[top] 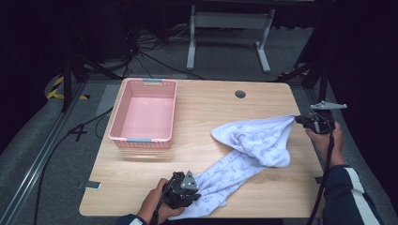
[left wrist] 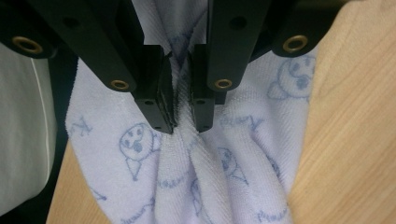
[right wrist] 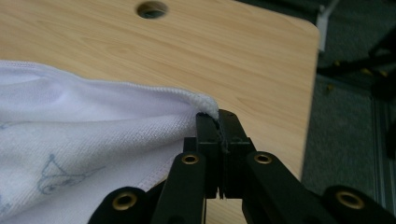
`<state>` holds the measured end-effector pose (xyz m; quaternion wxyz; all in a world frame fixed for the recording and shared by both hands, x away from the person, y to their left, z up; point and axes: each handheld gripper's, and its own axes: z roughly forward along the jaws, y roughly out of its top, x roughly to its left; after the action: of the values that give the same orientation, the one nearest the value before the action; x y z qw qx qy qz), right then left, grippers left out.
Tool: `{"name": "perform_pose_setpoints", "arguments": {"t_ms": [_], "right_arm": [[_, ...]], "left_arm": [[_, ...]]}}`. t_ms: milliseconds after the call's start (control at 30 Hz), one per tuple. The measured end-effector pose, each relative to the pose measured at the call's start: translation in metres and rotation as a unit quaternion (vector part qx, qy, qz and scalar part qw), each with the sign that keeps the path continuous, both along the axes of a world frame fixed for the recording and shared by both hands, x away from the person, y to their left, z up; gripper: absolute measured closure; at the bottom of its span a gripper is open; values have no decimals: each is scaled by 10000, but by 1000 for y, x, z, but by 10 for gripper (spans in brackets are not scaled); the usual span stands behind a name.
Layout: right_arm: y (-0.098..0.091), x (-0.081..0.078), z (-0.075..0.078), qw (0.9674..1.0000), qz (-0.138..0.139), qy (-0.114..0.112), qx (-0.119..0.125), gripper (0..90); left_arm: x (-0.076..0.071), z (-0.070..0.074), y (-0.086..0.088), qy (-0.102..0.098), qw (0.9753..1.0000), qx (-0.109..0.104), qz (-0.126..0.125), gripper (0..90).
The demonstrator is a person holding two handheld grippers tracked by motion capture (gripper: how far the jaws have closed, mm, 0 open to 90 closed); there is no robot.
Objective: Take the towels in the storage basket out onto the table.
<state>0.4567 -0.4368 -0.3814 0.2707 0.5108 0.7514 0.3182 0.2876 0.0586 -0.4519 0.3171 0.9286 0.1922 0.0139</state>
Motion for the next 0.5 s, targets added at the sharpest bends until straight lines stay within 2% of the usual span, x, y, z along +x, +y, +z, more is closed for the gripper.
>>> {"name": "perform_pose_setpoints", "arguments": {"t_ms": [33,67,100,167,200,233,300,333,367,400,433,467,500], "right_arm": [[-5,1,-3,9999,-147,40,-39,881],[-10,3,-6,9996,-257,82,-101,881],[-15,4,-9,9992,-361,120,-154,880],[-22,8,-17,9980,-531,238,-250,878],[-23,9,-19,9975,-586,262,-304,871],[-25,11,-22,9965,-655,317,-403,839],[-26,11,-24,9958,-744,303,-439,762],[-25,11,-23,9961,-706,244,-465,706],[-25,11,-23,9961,-706,244,-465,706],[-16,6,-12,9988,-401,-16,-292,620],[-9,3,-7,9997,-145,-123,-180,601],[-9,3,-7,9997,-145,-123,-180,601],[2,1,-2,9996,129,-234,-135,567]], "left_arm": [[-1,1,1,20,10000,60,-40,799],[-3,0,2,21,10000,-13,-42,799],[-3,2,4,67,9999,55,-80,798],[-5,2,7,179,9998,88,-64,793],[-4,3,10,170,9998,83,-113,787],[-4,3,11,201,9998,67,-65,766],[-1,4,14,144,9999,-4,37,682],[1,5,14,83,9999,-6,81,656],[1,5,14,83,9999,-6,81,597],[5,5,11,-36,9996,-96,263,536],[8,5,11,-66,9994,-168,301,501],[8,5,11,-66,9994,-168,301,475],[11,5,10,-128,9989,-281,361,475]]}}
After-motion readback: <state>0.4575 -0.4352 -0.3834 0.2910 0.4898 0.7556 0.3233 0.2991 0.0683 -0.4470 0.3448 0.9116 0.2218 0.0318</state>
